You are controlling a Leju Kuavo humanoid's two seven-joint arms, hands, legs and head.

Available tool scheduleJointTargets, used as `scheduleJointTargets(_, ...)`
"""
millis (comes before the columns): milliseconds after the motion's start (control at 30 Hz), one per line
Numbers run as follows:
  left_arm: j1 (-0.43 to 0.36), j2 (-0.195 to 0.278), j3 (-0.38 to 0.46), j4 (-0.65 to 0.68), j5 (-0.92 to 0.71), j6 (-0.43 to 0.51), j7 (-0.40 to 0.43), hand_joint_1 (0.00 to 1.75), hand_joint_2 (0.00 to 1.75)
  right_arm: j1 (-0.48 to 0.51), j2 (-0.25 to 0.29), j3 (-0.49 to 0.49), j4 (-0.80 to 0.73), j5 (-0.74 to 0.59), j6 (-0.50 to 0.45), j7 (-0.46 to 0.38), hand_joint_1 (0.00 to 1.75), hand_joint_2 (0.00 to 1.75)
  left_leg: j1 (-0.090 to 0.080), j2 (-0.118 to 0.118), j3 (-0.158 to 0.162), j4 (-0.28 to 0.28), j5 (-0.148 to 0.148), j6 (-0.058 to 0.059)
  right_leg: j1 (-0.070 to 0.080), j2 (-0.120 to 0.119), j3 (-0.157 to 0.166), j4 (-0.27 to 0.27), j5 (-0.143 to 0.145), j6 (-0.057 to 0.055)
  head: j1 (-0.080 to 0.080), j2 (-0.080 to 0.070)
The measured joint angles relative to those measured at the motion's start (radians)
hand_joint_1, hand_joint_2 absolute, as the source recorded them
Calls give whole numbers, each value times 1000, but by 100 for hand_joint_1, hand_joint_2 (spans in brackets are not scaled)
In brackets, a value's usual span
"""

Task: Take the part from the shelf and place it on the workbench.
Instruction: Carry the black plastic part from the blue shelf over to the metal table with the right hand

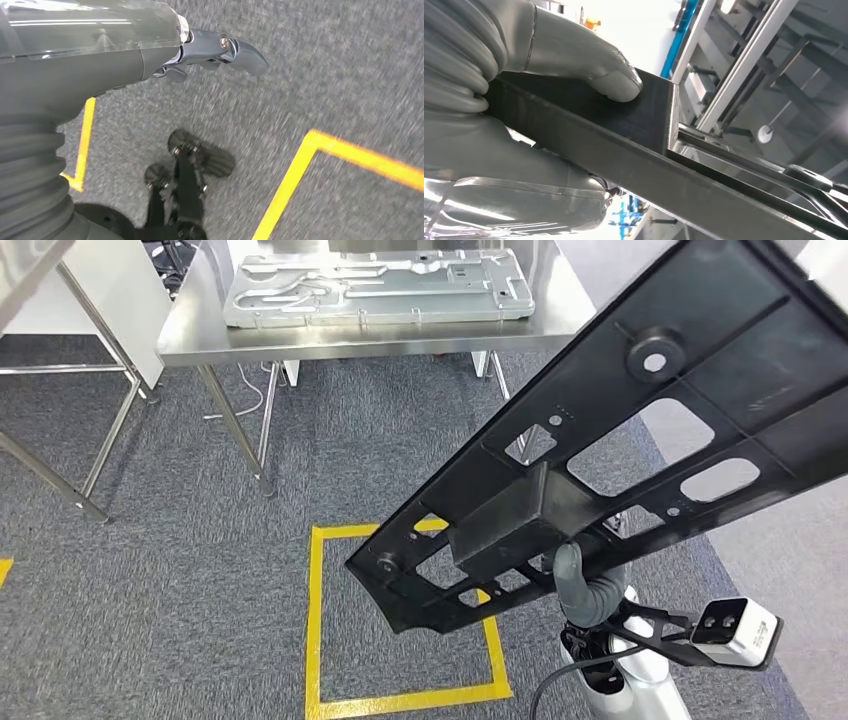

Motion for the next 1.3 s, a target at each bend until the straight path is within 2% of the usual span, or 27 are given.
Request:
scheduleJointTargets(100, 0, 0, 0, 0, 0, 0, 0, 0, 175, 2, 0, 0, 0, -1, 0, 0, 175, 175, 0, 0, 12, -2, -12, 10, -4, -1, -122, 197, -64, 7, 0, 0)
scheduleJointTargets(133, 0, 0, 0, 0, 0, 0, 0, 0, 175, 3, 0, 0, 0, -1, 1, 0, 175, 175, 0, 0, 18, -2, -17, 10, -6, -1, -153, 235, -60, 9, 0, 0)
scheduleJointTargets(167, 1, 0, 0, 0, 0, 0, 0, 0, 175, 3, 0, 0, 1, -1, 1, 0, 175, 175, 0, -1, 26, -2, -23, 9, -6, -1, -166, 234, -36, 9, 0, 0)
scheduleJointTargets(200, 1, 0, 0, 0, 0, 0, 0, 0, 175, 3, 0, 0, 1, -1, 1, 0, 175, 175, 0, -2, 37, -2, -30, 7, -7, -1, -158, 193, 6, 8, 0, 0)
scheduleJointTargets(233, 1, 0, 0, 0, 1, 0, 0, 0, 175, 3, 0, 0, 2, -1, 1, 0, 175, 175, 0, -3, 47, -2, -38, 4, -7, -2, -137, 125, 57, 5, 0, 0)
scheduleJointTargets(267, 1, 0, 0, 0, 1, 0, 0, 0, 175, 2, 0, 0, 2, -2, 1, 0, 175, 175, -1, -4, 55, -2, -45, 0, -5, -4, -113, 61, 93, 0, 0, 0)
scheduleJointTargets(300, 0, 0, 0, 0, 1, 0, 0, 0, 175, 2, 0, -1, 2, -2, 1, 0, 175, 175, -2, -4, 59, -1, -51, -6, -3, -5, -94, 9, 113, -5, 0, 0)
scheduleJointTargets(333, -1, 0, 0, 0, 1, 0, 0, 0, 175, 2, 0, -1, 1, -3, 1, 0, 175, 175, -3, -4, 61, -1, -56, -11, 0, -5, -84, -21, 119, -9, 0, 0)
scheduleJointTargets(433, -4, 0, 0, 0, 0, 0, 0, 0, 175, 2, 0, -2, 0, -4, 1, -1, 175, 175, -3, -2, 68, -7, -64, -28, 1, -1, -74, -40, 106, -24, 0, 0)
scheduleJointTargets(500, -6, 1, 0, 0, 0, 0, 0, 0, 175, 1, 0, -3, -2, -4, 0, -1, 175, 175, -2, -2, 56, 34, -86, -37, -4, -1, -57, -49, 101, -37, 0, 0)
scheduleJointTargets(533, -6, 1, 0, 0, 0, 0, 0, 0, 175, 1, 0, -3, -2, -3, 0, -1, 175, 175, 0, -2, 30, 87, -108, -41, -4, -2, -49, -52, 97, -42, 0, 0)
scheduleJointTargets(600, -6, 2, 0, 0, 0, 0, 0, 0, 175, 2, 0, -3, -2, -1, 0, 0, 175, 175, 1, -2, -50, 224, -152, -46, -2, -3, -37, -52, 87, -48, 0, 0)
scheduleJointTargets(633, -5, 2, 0, 0, 0, 0, 0, 0, 175, 2, 0, -3, -2, 1, 0, 2, 175, 175, 1, -2, -84, 270, -155, -48, -1, -2, -30, -52, 81, -49, 0, 0)
scheduleJointTargets(667, -3, 2, 0, 0, 0, 0, 1, 0, 175, 3, 0, -3, -2, 3, 0, 4, 175, 175, 2, -2, -102, 280, -139, -47, 0, -1, -23, -52, 75, -50, 0, 0)
scheduleJointTargets(700, -3, 2, 0, 0, 0, 0, 1, 0, 175, 3, 1, -3, -1, 4, 0, 6, 175, 175, 1, -2, -99, 250, -104, -45, 1, 1, -14, -52, 69, -49, 0, 0)
scheduleJointTargets(767, -2, 3, 0, 0, 0, 0, 1, 0, 175, 2, 3, -3, -1, 7, 0, 10, 175, 175, -1, -2, -55, 119, -19, -35, 3, 3, 6, -52, 55, -45, 0, 0)
scheduleJointTargets(833, -3, 4, 0, 0, -1, -2, 1, 0, 175, 1, 6, -3, 0, 11, -1, 15, 175, 175, -6, -3, -17, 25, 15, -24, 5, 4, 15, -52, 45, -37, 0, 0)
scheduleJointTargets(900, -5, 5, 0, 0, -4, -3, 1, 0, 175, 0, 7, -3, 0, 18, -3, 20, 175, 175, -11, -4, -11, 9, 7, -17, 5, 4, 16, -56, 40, -27, 0, 0)
scheduleJointTargets(967, -6, 4, 0, 0, -5, -3, 2, 0, 175, -1, 8, -3, 0, 27, -6, 28, 175, 175, -5, -4, -1, -2, 7, -9, 6, 3, 19, -52, 32, -15, 0, 0)
scheduleJointTargets(1000, -6, 4, 0, 0, -4, -3, 3, 0, 175, -3, 8, -3, 0, 33, -10, 31, 175, 175, -2, -4, 7, -9, 6, -4, 6, 2, 11, -30, 20, -10, 0, 0)
scheduleJointTargets(1033, -6, 4, 0, 0, -4, -3, 4, 0, 175, -4, 8, -3, 1, 41, -15, 35, 175, 175, 1, -4, 15, -15, 4, 0, 4, 1, -12, 15, -1, -5, 0, 0)
scheduleJointTargets(1100, -7, 3, 0, 0, -4, -3, 4, 0, 175, -2, 8, -2, 6, 53, -26, 34, 175, 175, 1, -3, 24, -16, -4, 7, -1, 0, -94, 152, -50, 3, 0, 0)
scheduleJointTargets(1133, -7, 3, 0, 0, -4, -4, 5, 0, 175, 1, 8, -2, 9, 58, -30, 33, 175, 175, 1, -4, 29, -16, -10, 8, -4, 0, -133, 208, -60, 6, 0, 0)
scheduleJointTargets(1167, -6, 3, 0, 0, -4, -4, 6, 0, 175, 4, 8, -2, 11, 60, -32, 32, 175, 175, 2, -4, 35, -16, -15, 7, -7, -1, -158, 231, -50, 9, 0, 0)
scheduleJointTargets(1200, -5, 2, 0, 0, -4, -3, 6, 0, 175, 5, 8, -2, 12, 61, -32, 31, 175, 175, 2, -5, 44, -16, -22, 5, -10, -1, -162, 213, -18, 11, 0, 0)
scheduleJointTargets(1267, -4, -1, 0, 0, -4, -3, 7, 0, 175, 6, 8, 0, 13, 62, -29, 35, 175, 175, 3, -7, 64, -16, -37, -3, -15, -4, -120, 89, 74, 13, 0, 0)
scheduleJointTargets(1300, -4, -1, 0, 0, -4, -2, 7, 0, 175, 5, 8, 2, 13, 63, -25, 39, 175, 175, 2, -8, 70, -14, -46, -10, -14, -6, -96, 25, 103, 11, 0, 0)
